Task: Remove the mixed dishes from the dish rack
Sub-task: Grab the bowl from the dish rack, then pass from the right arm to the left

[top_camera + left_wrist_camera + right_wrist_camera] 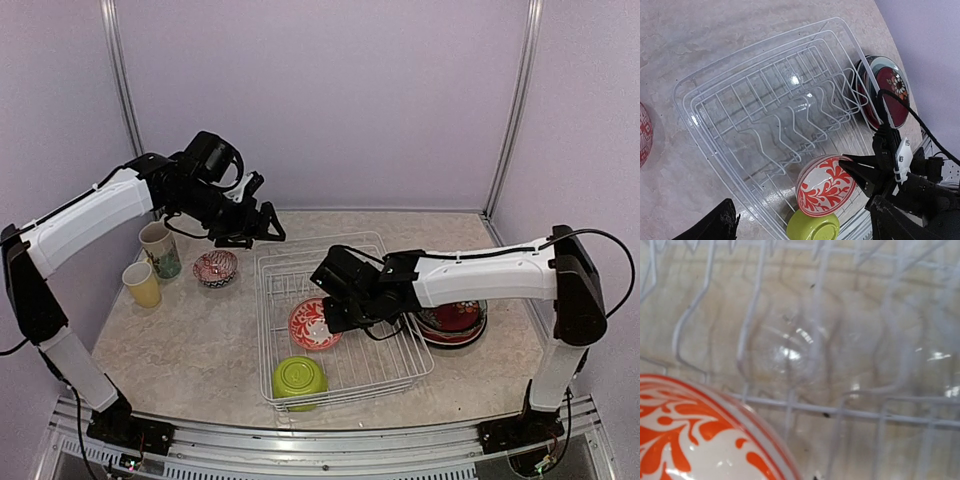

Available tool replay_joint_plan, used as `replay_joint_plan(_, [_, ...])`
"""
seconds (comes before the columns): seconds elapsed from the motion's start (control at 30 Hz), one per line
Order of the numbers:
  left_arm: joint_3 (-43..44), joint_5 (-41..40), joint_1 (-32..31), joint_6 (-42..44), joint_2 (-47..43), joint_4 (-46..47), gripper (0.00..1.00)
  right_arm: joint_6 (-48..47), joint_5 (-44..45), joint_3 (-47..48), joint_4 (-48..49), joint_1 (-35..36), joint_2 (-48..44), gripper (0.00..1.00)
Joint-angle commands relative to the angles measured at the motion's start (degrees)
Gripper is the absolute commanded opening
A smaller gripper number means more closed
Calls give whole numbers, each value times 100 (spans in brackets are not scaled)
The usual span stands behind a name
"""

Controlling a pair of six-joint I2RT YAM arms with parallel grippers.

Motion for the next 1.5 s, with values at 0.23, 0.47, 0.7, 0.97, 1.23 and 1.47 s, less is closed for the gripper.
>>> replay_joint_plan(0.23, [-170, 766, -605, 75, 256, 291, 85, -169, 984, -424, 816, 31, -1298, 0])
replay_joint_plan(0.47, [-220, 814, -861, 122, 317, 375, 75, -399, 1203, -206, 1107, 11, -1319, 0])
replay_joint_plan(0.7, [-39, 86, -1047, 200, 578, 33, 57, -499, 1139, -293, 1637, 11, -1366, 0])
replay_joint_plan(0.97, [12, -428, -1062, 151, 788, -90, 39, -568, 1031, -175, 1667, 13, -1249, 0])
replay_joint_plan(1.23, [98, -1054, -1046, -14, 833, -233, 24, -511, 909, 450, 1144, 11, -700, 0])
replay_joint_plan(1.47, [126, -1349, -1022, -18, 760, -267, 1, -475, 814, 1105, 580, 13, -304, 0])
